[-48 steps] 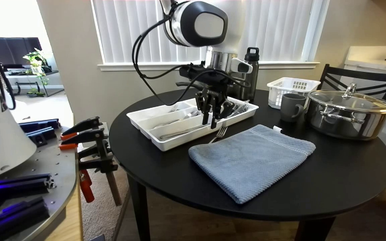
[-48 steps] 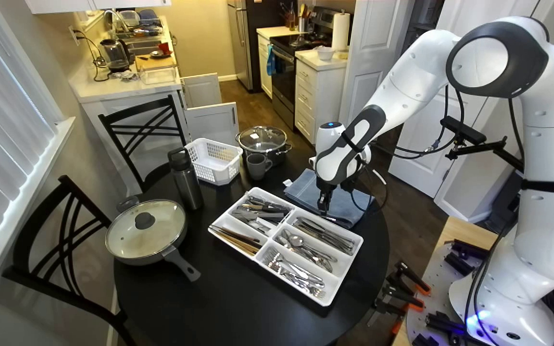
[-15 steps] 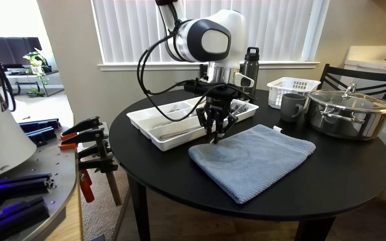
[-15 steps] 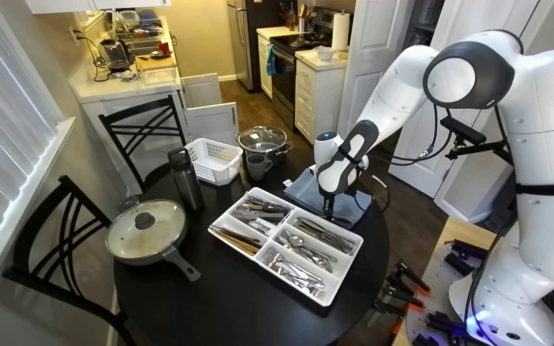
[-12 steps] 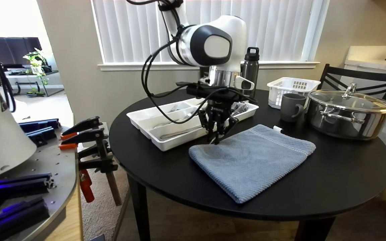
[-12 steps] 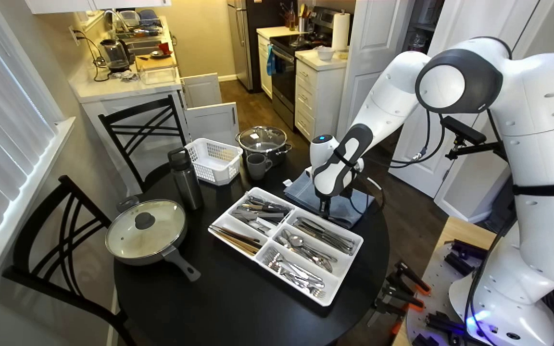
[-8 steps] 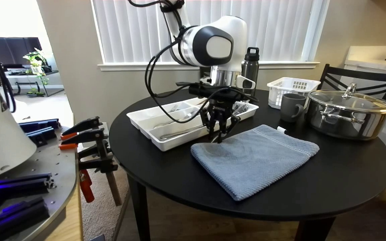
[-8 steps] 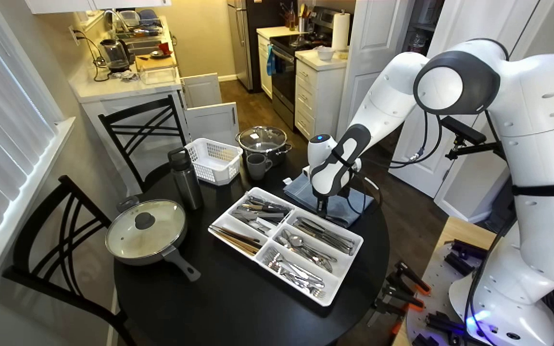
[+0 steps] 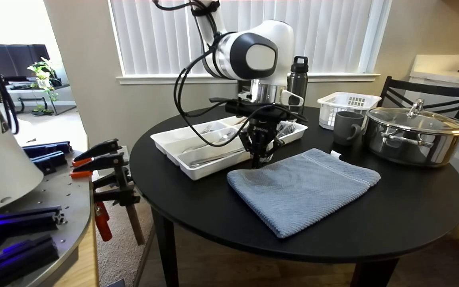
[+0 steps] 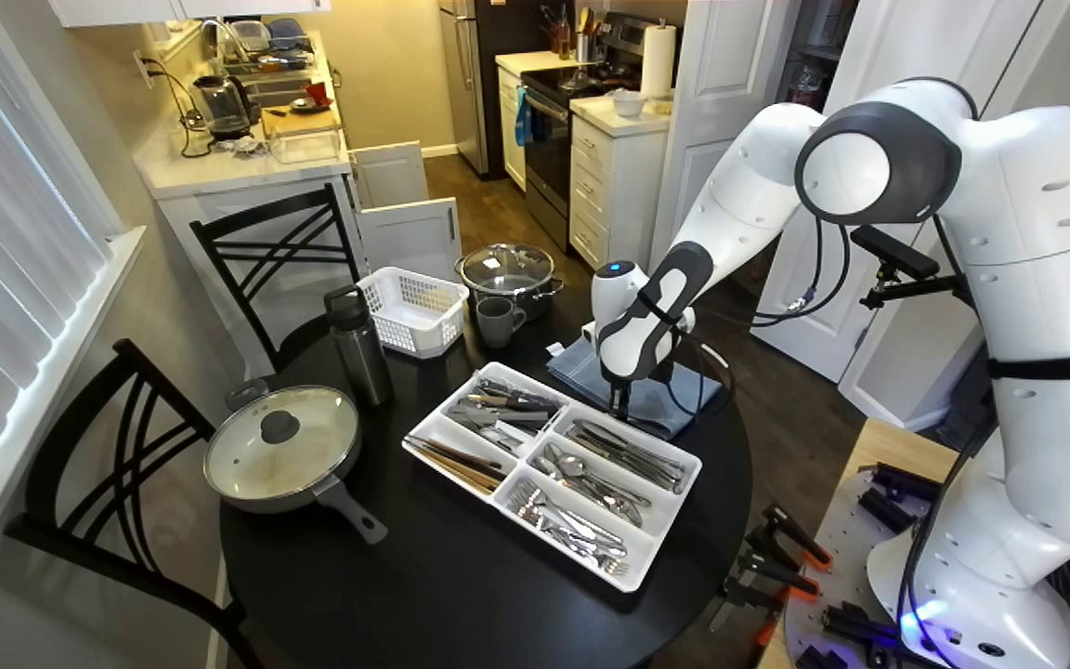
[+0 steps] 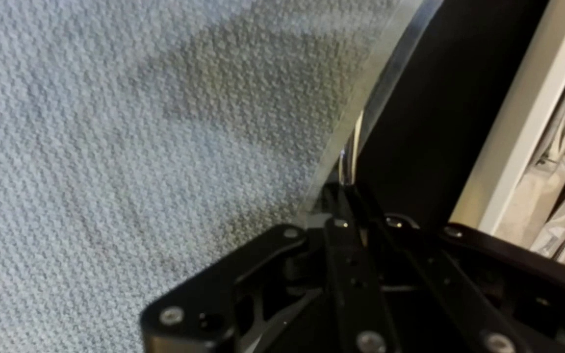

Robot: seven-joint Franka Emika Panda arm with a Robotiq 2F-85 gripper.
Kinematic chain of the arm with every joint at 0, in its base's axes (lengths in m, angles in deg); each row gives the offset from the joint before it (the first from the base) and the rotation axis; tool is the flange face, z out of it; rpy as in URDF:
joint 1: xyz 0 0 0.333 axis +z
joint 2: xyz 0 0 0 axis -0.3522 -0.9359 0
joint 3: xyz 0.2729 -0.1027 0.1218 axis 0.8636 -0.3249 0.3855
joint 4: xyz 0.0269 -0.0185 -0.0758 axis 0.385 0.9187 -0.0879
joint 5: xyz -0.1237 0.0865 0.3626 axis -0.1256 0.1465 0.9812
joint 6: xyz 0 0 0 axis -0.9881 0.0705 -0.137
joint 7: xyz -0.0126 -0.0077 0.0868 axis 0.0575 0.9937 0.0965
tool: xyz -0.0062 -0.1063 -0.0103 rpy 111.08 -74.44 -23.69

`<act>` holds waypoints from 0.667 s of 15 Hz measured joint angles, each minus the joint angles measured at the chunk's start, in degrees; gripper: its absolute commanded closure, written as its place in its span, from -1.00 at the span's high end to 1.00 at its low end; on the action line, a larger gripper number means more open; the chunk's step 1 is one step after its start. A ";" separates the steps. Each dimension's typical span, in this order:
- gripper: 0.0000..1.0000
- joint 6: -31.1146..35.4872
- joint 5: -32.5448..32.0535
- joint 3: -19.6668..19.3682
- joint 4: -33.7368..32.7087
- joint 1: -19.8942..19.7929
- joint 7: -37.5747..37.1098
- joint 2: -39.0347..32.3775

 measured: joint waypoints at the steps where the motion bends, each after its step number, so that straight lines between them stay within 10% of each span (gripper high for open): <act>1: -0.97 0.00 0.00 0.00 0.00 0.00 0.00 0.00; 10: -0.97 0.54 2.08 0.33 0.34 -0.28 -5.96 2.83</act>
